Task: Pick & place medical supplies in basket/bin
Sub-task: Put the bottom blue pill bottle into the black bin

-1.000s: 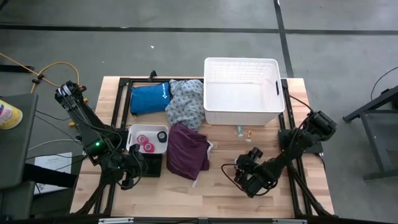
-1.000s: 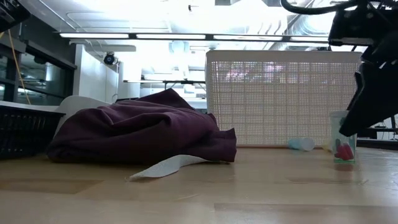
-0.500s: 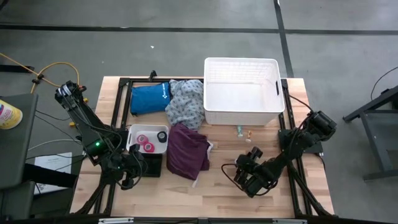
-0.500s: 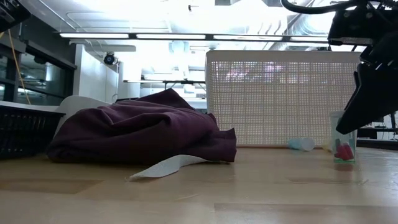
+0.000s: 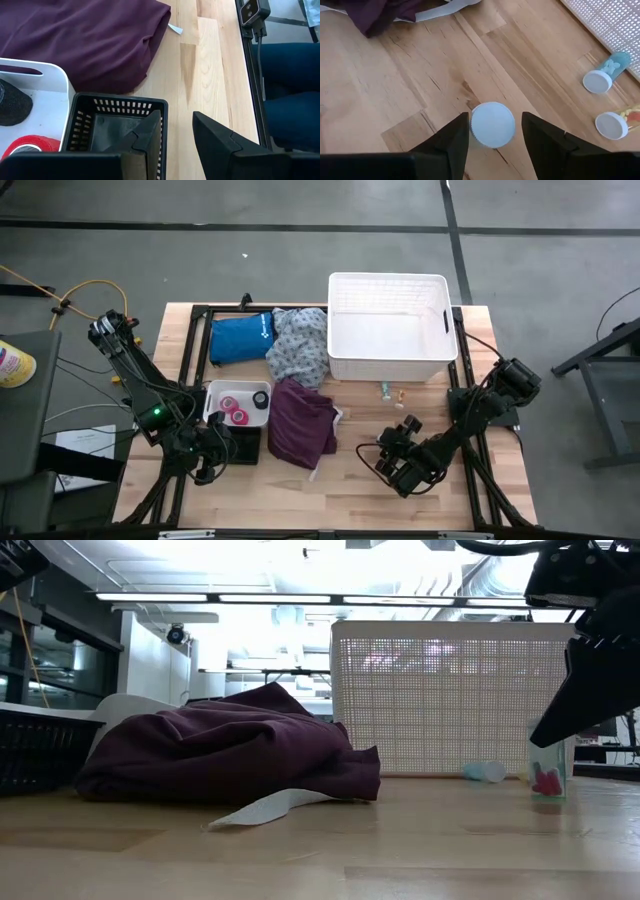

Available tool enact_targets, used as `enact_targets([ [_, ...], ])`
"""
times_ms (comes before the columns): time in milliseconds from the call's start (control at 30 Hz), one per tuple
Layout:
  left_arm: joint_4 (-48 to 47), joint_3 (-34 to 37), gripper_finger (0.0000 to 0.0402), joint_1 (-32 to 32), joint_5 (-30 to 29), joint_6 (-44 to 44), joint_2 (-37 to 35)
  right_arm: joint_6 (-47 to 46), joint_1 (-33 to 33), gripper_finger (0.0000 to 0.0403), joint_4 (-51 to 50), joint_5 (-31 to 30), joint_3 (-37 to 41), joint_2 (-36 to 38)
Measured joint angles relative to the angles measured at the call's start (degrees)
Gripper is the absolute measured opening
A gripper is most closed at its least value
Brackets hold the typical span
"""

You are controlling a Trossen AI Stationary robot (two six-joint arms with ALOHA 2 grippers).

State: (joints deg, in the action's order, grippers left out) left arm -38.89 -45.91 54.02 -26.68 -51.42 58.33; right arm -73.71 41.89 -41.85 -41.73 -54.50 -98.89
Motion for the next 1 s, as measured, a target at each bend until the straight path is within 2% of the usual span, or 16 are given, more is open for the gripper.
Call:
enact_targets([
  [133, 0.00, 0.00, 0.0108, 0.01, 0.00, 0.00, 0.00, -0.01, 0.00, 0.0160, 0.05, 0.04, 0.00, 0.00],
  [433, 0.00, 0.00, 0.0108, 0.02, 0.15, 0.00, 0.00, 0.00, 0.00, 0.0104, 0.11, 0.10, -0.02, 0.02],
  [633, 0.00, 0.00, 0.0108, 0.01, 0.15, 0.00, 0.00, 0.79, 0.00, 0.0097, 0.45, 0.10, -0.02, 0.04],
  [800, 0.00, 0.00, 0.0108, 0.01, 0.13, 0.00, 0.01, 5.42, -0.65, 0.0096, 3.43, 0.14, -0.07, 2.15],
  [1000, 0.01, 0.01, 0.0108, 0.02, 0.13, -0.01, 0.00, 15.89, -2.72, 0.0095, 10.32, 0.17, -0.09, 9.29],
])
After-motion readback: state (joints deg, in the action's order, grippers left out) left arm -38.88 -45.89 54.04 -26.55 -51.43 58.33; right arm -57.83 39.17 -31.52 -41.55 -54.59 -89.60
